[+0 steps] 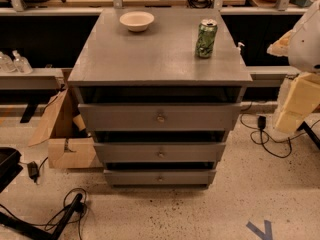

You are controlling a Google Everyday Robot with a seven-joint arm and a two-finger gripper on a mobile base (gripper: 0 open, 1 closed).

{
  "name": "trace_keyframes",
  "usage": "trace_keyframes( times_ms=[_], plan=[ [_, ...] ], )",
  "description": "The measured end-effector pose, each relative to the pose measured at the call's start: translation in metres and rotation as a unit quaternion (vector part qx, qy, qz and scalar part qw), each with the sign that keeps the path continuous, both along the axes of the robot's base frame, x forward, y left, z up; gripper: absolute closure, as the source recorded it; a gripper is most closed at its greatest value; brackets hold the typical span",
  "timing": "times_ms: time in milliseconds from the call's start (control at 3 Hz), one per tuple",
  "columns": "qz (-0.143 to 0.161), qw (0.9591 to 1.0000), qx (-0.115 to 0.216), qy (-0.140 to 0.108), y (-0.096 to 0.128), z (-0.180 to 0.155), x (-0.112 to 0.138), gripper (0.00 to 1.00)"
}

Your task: Open middle drawer

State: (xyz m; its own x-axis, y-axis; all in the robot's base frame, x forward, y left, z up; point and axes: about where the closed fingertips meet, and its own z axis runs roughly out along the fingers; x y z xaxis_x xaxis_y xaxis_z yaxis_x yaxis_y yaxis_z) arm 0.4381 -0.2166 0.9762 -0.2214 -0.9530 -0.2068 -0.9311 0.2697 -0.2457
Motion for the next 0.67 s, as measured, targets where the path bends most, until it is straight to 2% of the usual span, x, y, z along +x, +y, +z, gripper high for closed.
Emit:
trace_keyframes(
  times_ms=[333, 667],
  plan=[
    [0.000, 1.0000, 0.001, 0.000, 0.000, -0.001, 0.000, 0.00],
    [-0.012, 0.9997, 0.021, -0.009, -0.002, -0.035, 0.003, 0.00]
  ],
)
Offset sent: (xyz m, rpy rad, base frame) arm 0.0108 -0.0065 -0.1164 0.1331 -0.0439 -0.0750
